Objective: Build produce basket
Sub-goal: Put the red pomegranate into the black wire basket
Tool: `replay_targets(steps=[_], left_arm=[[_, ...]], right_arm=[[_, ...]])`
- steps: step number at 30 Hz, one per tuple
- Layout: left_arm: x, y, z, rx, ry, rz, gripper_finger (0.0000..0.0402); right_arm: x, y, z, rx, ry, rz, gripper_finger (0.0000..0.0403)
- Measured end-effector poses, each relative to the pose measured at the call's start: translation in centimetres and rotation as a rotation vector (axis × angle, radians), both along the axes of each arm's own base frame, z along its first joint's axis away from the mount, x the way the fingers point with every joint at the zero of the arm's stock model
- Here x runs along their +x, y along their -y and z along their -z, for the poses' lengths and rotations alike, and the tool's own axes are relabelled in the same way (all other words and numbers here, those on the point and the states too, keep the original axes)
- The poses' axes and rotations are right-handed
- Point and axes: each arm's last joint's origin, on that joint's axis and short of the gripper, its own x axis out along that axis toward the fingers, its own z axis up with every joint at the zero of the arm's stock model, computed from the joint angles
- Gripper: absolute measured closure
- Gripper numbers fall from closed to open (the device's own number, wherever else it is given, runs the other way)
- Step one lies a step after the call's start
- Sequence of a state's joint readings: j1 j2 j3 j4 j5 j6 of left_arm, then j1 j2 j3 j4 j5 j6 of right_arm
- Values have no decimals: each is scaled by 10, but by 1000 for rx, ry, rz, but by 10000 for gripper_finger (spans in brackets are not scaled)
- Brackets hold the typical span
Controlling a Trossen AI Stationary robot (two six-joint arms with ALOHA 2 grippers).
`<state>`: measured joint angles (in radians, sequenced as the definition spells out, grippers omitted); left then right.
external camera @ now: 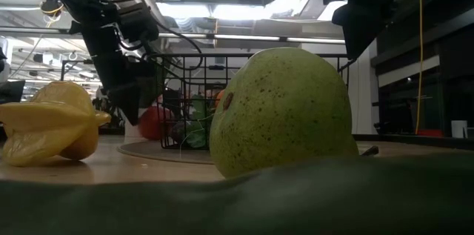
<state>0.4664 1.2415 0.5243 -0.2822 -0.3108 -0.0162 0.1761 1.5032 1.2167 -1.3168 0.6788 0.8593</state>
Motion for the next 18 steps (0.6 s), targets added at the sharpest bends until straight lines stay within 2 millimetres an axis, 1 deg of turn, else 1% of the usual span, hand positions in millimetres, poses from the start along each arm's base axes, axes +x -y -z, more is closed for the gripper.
replay_targets(steps=[2,4,13,18], left_arm=[[0,0,0,0,0,0,381],[0,0,0,-1,1,-3,393],[0,0,0,4,8,-32,400],[-1,0,-10,14,48,-70,401]], right_arm=[[0,0,0,0,0,0,282],[0,0,0,0,0,0,282],[0,0,0,0,-1,0,282],[0,0,0,1,-1,-1,282]])
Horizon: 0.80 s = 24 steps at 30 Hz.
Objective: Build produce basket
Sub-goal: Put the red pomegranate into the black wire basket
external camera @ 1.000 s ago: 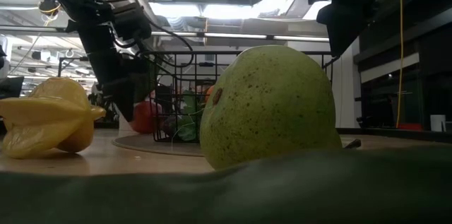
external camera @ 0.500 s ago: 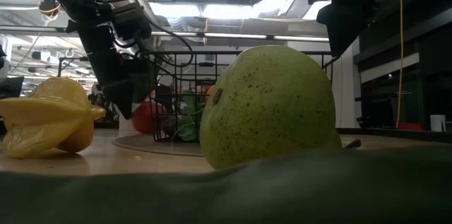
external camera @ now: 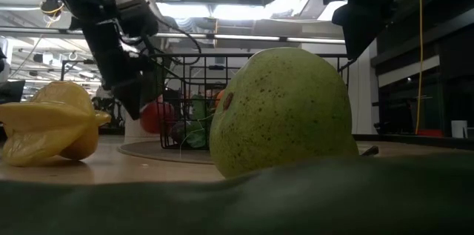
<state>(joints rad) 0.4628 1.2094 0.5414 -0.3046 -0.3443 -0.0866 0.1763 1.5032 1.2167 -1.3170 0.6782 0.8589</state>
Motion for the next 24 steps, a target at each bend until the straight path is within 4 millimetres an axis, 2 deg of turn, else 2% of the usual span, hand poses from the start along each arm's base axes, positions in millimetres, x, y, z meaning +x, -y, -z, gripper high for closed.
replay_targets(steps=[7,16,20,24], left_arm=[[1,9,-36,102,-31,-47,401],[21,36,-95,173,161,83,401],[31,52,-113,191,204,240,401],[44,69,-119,120,305,448,389]], right_arm=[[0,0,0,10,-3,-1,282],[0,0,0,17,-3,0,282],[0,0,0,18,-4,-1,282],[0,0,0,17,-6,-2,282]])
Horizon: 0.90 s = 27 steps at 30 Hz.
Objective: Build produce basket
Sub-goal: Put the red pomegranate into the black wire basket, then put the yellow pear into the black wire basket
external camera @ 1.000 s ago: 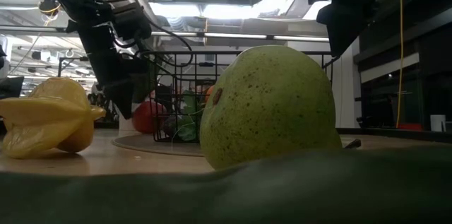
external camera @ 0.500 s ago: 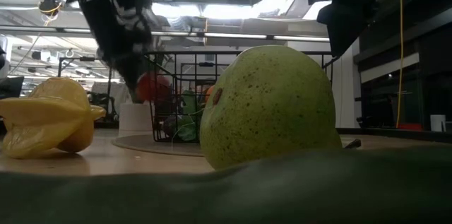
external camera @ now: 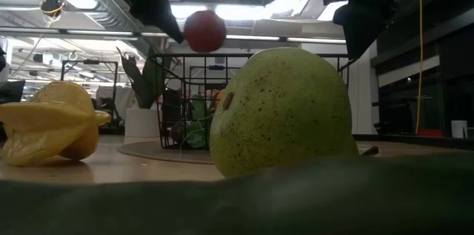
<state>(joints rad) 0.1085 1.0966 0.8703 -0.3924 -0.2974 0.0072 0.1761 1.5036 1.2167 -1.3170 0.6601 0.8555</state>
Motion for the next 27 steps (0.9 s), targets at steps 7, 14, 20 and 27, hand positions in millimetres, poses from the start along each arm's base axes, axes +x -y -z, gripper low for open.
replay_targets(steps=[7,14,20,27], left_arm=[[5,8,2,11,7,-7,294],[-3,16,1,-10,-16,11,259],[-15,30,4,-126,-59,-11,261],[-28,50,18,-469,-167,-120,261]], right_arm=[[0,0,0,6,4,0,282],[0,0,0,11,5,2,282],[1,0,0,11,7,2,282],[1,0,0,11,10,2,282]])
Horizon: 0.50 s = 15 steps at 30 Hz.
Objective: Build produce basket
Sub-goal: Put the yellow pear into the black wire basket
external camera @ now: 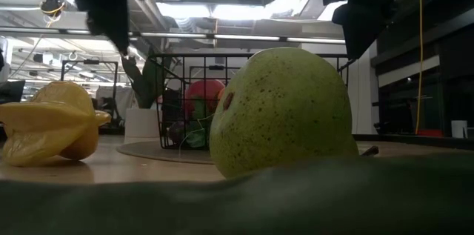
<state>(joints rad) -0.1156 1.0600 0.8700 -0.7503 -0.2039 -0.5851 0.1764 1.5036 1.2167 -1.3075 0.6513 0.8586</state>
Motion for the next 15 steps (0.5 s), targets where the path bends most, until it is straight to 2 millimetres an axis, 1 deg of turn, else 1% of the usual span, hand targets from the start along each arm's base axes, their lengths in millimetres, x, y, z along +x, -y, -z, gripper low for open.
replay_targets(steps=[2,5,10,13,15], left_arm=[[-1,8,4,-57,-38,-15,261],[-4,18,8,-75,-81,19,261],[-10,31,13,-8,-122,142,261],[-14,31,28,81,-171,165,261],[-17,29,41,109,-212,157,261]], right_arm=[[0,0,0,0,0,0,282],[0,0,0,0,0,0,282],[0,-1,0,24,-6,0,282],[0,-1,0,25,-4,2,282],[0,0,0,25,-5,1,282]])
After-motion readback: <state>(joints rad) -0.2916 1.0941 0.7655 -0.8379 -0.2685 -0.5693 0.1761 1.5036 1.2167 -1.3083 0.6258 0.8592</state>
